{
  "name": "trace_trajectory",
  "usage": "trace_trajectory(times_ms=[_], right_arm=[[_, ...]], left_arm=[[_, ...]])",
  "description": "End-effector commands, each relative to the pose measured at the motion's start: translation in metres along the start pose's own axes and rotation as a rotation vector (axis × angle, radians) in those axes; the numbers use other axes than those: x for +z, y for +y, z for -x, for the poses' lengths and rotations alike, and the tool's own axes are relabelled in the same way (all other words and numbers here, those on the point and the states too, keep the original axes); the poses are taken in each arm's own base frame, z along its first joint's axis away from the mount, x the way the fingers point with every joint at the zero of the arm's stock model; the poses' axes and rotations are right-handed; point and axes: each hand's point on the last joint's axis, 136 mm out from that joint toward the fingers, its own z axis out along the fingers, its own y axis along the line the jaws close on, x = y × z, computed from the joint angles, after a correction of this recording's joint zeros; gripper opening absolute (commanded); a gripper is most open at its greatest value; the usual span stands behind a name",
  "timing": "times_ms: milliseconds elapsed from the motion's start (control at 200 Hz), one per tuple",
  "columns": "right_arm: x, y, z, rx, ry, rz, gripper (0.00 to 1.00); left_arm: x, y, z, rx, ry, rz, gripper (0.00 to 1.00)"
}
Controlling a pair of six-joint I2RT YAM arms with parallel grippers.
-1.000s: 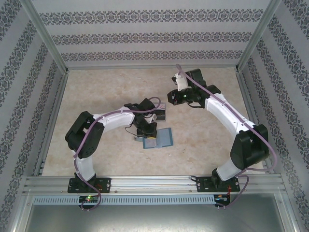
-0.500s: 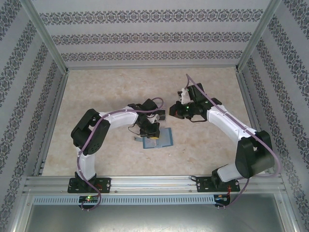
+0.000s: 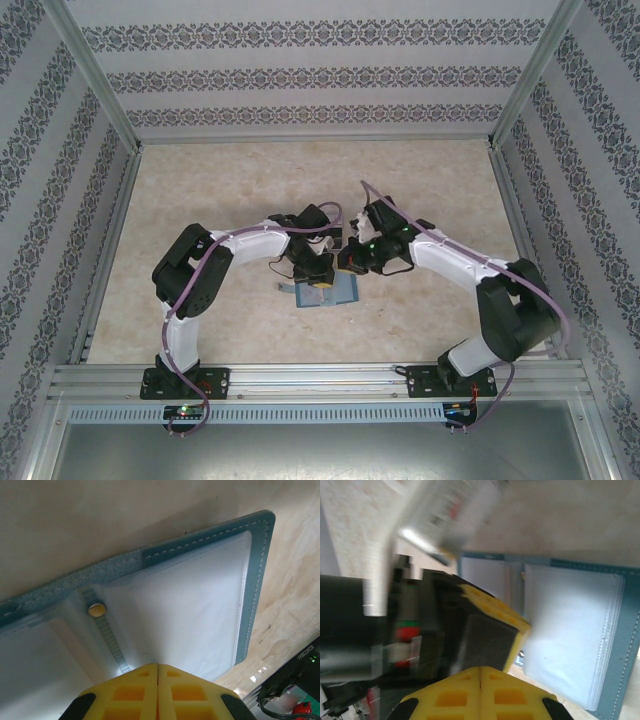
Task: Take the credit cards out of the card holder
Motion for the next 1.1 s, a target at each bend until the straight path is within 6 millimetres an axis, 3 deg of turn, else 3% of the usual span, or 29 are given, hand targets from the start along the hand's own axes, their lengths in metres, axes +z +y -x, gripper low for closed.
trace_trajectory(times_ms=[0, 315, 485, 849, 1094], right_arm=[[0.017, -0.018, -0.008, 0.042, 0.044, -0.037, 0.05], [0.048, -0.042, -0.016, 0.050, 0.136, -0.092, 0.04], [0.050, -0.055, -0.017, 0.058, 0.143, -0.138, 0.03], [0.046, -0.059, -0.016, 0.053, 0.141, -0.156, 0.03], [0.044, -0.058, -0.016, 0.050, 0.140, -0.156, 0.03]], left_arm=[[0.002, -0.008, -0.001, 0.017, 0.006, -0.014, 0.07], [-0.006, -0.008, 0.001, 0.025, -0.020, 0.004, 0.07], [-0.018, 0.005, -0.002, 0.020, -0.042, 0.071, 0.07], [-0.038, 0.053, -0.021, -0.008, -0.034, 0.240, 0.06], [-0.038, 0.059, -0.023, -0.021, -0.028, 0.260, 0.06]])
